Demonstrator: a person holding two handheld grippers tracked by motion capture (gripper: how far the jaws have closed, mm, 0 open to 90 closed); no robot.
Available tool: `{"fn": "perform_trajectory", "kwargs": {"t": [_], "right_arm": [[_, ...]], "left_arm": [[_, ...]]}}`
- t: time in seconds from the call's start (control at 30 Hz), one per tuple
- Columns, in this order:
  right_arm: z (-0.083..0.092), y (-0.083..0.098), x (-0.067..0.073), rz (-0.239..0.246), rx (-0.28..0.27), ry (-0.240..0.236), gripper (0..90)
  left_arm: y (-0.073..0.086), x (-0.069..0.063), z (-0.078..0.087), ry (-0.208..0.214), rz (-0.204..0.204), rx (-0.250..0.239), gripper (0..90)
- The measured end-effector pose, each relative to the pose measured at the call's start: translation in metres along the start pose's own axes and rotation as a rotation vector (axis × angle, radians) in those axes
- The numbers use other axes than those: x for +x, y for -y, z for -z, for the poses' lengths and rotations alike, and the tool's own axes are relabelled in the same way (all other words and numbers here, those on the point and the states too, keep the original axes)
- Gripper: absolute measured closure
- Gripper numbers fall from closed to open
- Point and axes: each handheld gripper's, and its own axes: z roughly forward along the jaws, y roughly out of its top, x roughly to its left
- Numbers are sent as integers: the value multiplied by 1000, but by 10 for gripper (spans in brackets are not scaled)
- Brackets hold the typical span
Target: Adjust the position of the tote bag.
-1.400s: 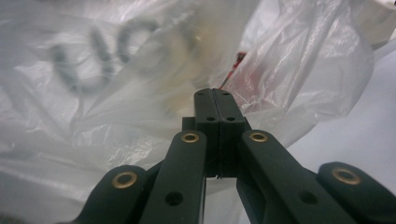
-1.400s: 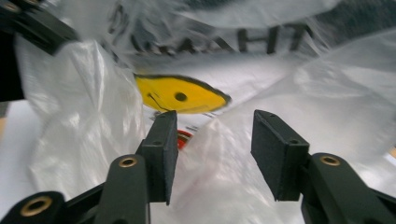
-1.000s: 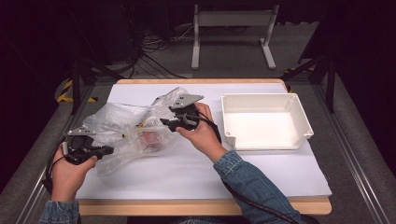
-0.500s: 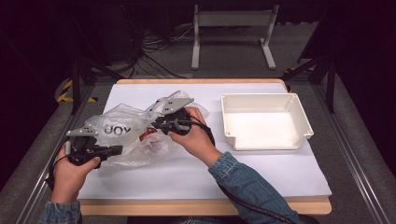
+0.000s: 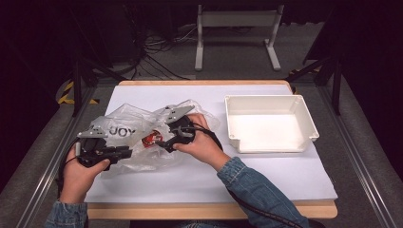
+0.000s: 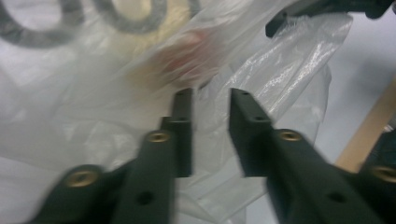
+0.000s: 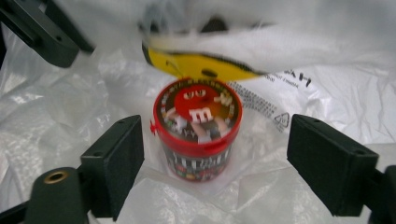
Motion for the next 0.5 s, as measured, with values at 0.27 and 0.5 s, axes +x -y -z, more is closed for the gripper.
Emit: {"fn": "perform_trajectory", "kwargs": {"t": [0.27,0.5], "right_arm": [[-1,17,-4,-3,20,-2,101],[6,29,-4,-7,18,-14,90]], "left_arm": [[-16,-24,11,25,-100,-128,408],[-30,-47,11,71,-192,-195,397]]}}
